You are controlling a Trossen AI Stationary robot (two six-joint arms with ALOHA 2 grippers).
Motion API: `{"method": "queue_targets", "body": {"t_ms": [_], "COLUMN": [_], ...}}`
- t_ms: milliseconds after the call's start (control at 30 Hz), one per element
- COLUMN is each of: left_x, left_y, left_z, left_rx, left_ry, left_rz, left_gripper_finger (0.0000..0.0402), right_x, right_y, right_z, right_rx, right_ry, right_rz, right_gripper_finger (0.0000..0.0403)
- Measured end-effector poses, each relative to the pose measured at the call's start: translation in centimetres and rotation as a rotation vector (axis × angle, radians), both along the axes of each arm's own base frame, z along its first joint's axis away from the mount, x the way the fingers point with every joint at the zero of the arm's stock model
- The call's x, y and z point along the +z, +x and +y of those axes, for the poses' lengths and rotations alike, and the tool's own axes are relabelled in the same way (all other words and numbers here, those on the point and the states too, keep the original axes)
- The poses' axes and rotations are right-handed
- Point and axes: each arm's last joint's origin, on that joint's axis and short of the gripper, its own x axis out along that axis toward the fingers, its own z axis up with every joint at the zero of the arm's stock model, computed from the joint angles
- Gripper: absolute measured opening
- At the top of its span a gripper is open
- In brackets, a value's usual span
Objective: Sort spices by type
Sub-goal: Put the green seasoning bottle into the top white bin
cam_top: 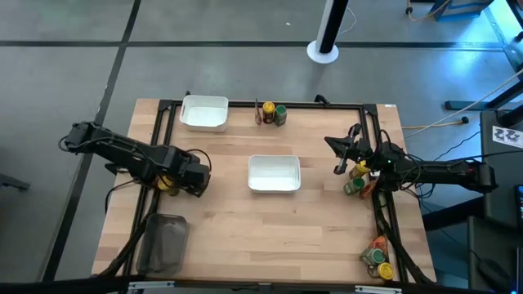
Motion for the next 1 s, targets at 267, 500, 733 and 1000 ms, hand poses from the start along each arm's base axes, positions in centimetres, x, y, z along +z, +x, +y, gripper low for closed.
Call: {"method": "queue_targets", "body": {"t_ms": [267, 500, 733, 1000], "left_x": [0.0, 0.2, 2.8, 7.1], "left_y": [0.2, 0.2, 1.4, 2.3], "left_z": [0.0, 0.3, 1.5, 4.4], "left_rx": [-0.086, -0.165, -0.162, -0.118], "left_ry": [0.022, 0.023, 0.027, 0.153], "left_rz": [-0.016, -0.009, -0.081, -0.168], "left_gripper_finger": [0.0188, 0.0188, 0.0188, 0.0188], "right_x": [0.0, 0.0, 0.1, 0.1], "right_y": [0.0, 0.0, 0.0, 0.0], "right_z": [0.0, 0.0, 0.0, 0.0], "right_rx": [0.000, -0.001, -0.001, -0.001], "right_ry": [-0.001, -0.003, -0.004, -0.005], "right_rz": [0.000, 0.001, -0.005, -0.009], "right_gripper_finger": [0.0012, 0.0012, 0.0012, 0.0012]}}
